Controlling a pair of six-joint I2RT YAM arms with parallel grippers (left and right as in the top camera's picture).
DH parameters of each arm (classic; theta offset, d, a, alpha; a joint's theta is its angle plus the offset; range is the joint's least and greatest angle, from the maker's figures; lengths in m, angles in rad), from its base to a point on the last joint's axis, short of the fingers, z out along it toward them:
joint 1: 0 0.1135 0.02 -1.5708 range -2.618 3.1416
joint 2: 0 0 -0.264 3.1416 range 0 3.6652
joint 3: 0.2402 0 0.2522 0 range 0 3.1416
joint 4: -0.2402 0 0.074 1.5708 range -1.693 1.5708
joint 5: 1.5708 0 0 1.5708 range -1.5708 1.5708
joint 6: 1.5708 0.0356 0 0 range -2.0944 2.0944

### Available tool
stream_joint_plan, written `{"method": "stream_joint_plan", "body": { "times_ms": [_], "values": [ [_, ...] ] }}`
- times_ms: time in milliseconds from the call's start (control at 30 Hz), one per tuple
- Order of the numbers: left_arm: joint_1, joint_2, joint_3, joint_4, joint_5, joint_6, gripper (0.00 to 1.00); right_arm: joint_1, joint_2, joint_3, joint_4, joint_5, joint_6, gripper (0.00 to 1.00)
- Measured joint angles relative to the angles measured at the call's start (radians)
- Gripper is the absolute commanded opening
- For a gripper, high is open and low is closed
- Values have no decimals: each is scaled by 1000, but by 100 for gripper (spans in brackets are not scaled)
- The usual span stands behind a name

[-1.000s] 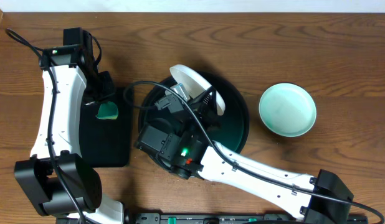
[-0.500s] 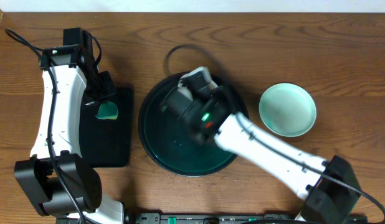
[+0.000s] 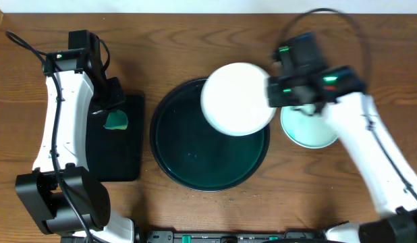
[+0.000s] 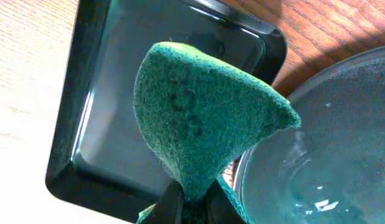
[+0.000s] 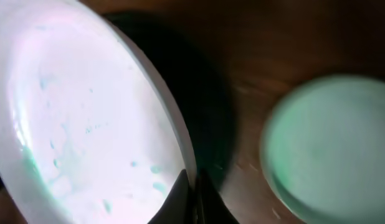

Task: Clean dirty plates on tray and stack at the side
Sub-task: 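Lift the plate with the right gripper and stack it on the plates at right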

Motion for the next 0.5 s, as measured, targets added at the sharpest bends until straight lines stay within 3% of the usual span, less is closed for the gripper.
{"method": "stream_joint_plan", "body": {
  "times_ms": [200, 500],
  "values": [
    [0, 0, 0, 0, 0, 0, 7, -285, -31, -18, -100, -12, -17, 1],
    [0, 0, 0, 1, 0, 5, 7, -534, -31, -311, 72, 56, -2, 1]
  ]
}}
